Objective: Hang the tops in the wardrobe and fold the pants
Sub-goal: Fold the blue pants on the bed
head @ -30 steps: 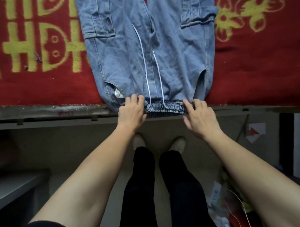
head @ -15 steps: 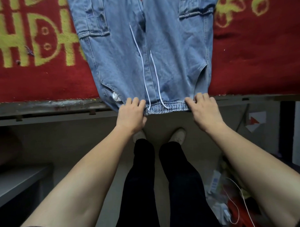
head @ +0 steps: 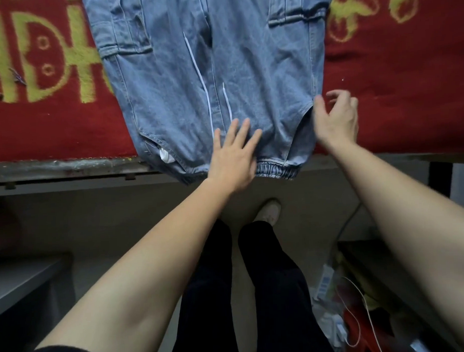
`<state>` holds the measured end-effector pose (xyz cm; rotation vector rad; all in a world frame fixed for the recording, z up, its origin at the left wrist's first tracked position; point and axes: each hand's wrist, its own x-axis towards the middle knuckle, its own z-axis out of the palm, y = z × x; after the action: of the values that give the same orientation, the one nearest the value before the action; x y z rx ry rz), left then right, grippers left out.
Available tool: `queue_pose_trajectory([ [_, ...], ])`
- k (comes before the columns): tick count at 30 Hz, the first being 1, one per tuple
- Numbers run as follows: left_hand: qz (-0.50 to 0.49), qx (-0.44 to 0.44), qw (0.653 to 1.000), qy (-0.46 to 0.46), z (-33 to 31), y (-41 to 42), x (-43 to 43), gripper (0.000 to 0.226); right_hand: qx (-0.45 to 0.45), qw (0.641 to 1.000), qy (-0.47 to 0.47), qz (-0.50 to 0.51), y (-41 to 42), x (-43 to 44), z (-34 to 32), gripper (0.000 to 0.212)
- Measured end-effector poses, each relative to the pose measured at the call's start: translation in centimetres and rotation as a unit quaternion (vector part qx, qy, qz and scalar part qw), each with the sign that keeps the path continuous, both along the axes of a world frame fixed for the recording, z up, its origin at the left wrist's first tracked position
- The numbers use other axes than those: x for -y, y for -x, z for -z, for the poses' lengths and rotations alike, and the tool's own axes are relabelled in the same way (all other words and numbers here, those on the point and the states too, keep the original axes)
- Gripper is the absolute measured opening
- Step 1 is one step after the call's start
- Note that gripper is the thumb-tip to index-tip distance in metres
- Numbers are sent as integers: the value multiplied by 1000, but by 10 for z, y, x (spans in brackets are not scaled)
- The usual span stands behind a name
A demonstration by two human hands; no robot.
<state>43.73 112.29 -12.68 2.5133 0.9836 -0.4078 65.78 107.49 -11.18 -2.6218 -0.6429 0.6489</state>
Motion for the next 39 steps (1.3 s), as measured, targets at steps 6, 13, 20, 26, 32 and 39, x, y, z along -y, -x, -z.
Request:
queue_pose_trajectory([
  [6,-3,-112,993,47,20,-37,9,86,-5,997,76,-28,-42,-48,27,64],
  [13,0,-81,995,65,20,-39,8,74,78,993,53,-66,-64,-25,46,36],
  [20,-49,-104,991,69,10,-60,3,60,-24,998,53,25,-88,-33,42,39],
  [26,-123,-26,991,-50,-5,-108,18,63,-42,996,-29,-72,-84,-59,28,36],
  [32,-138,-20,989,49,3,-132,19,32,-73,988,66,-115,-93,-70,28,48],
  [39,-212,83,955,192,3,-103,15,15,-70,989,81,-104,-78,-77,19,31],
])
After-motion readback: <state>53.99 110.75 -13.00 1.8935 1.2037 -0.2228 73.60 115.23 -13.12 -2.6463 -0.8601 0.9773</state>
